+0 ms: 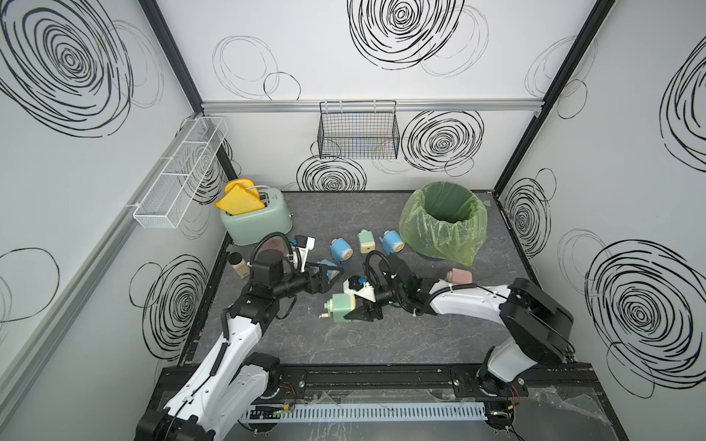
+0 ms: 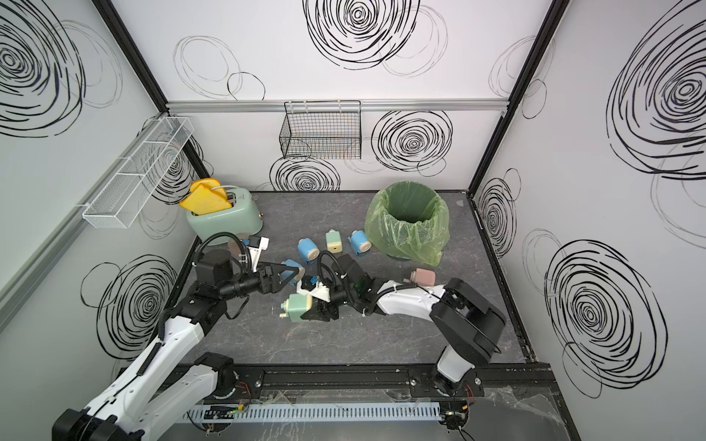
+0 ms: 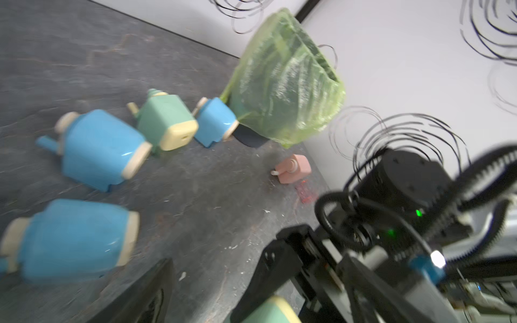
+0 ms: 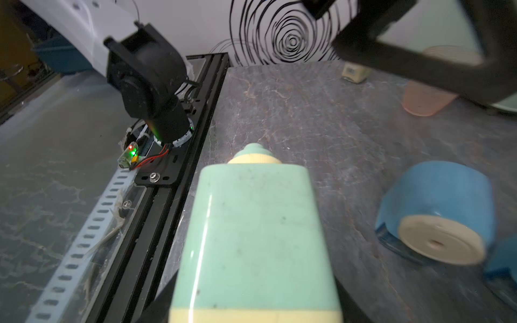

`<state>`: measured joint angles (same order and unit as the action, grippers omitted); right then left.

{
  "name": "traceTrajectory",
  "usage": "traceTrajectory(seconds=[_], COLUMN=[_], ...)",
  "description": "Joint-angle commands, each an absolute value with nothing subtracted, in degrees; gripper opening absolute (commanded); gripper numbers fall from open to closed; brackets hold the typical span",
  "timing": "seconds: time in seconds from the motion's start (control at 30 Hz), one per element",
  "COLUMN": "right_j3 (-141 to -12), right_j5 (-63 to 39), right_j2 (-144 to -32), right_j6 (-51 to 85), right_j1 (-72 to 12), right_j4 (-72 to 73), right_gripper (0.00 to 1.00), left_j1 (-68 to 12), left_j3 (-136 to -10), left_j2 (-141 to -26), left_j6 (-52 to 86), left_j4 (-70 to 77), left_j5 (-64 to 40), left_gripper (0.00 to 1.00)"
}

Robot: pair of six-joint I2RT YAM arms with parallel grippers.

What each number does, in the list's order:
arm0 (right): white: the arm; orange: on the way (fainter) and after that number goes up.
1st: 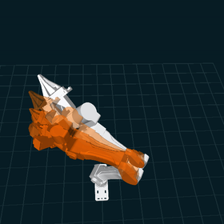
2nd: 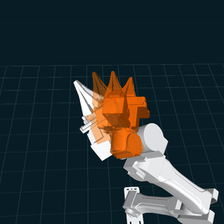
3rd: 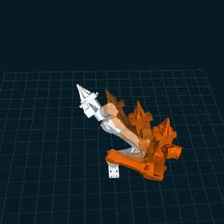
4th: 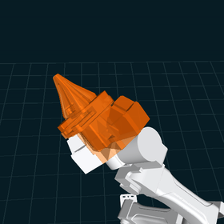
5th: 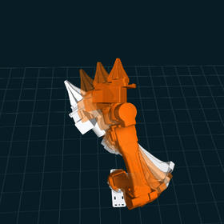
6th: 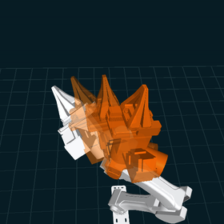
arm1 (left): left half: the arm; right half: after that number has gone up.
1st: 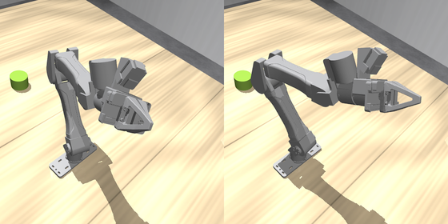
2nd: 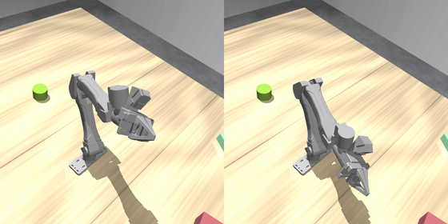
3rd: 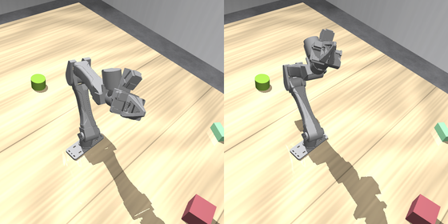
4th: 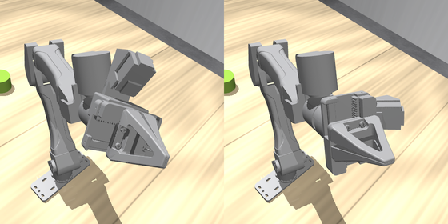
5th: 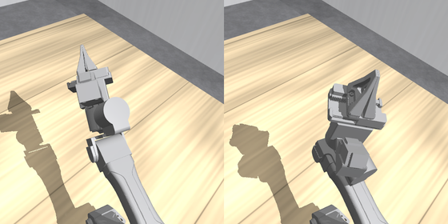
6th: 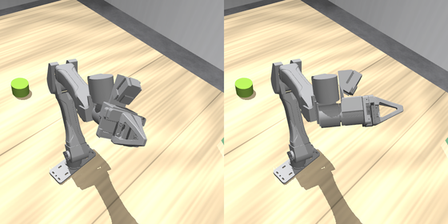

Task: Take out the pencil sharpener tray and clean the shavings
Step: Pick up the pencil sharpener from the center of the board.

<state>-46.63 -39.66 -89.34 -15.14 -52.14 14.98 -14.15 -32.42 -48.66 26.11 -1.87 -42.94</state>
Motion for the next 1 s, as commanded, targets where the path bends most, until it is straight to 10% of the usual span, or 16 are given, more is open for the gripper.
traceTrajectory(seconds=[0.0, 0.97], right_j3=[-45.63, -48.5], right_j5=[-40.84, -45.35], right_j2=[-81.78, -62.86], right_j6=[-11.79, -5.3], right_j1=[-49.37, -44.39], right_j4=[5.88, -8.2], right_gripper=[0.38, 0.38], left_j1=[-20.22, -31.65], left_j3=[-32.81, -38.23], left_j2=[-46.48, -51.58], left_j6=[24.77, 14.22], left_j4=[7.62, 5.51], left_j5=[-44.11, -55.85], left_gripper=[0.97, 0.89])
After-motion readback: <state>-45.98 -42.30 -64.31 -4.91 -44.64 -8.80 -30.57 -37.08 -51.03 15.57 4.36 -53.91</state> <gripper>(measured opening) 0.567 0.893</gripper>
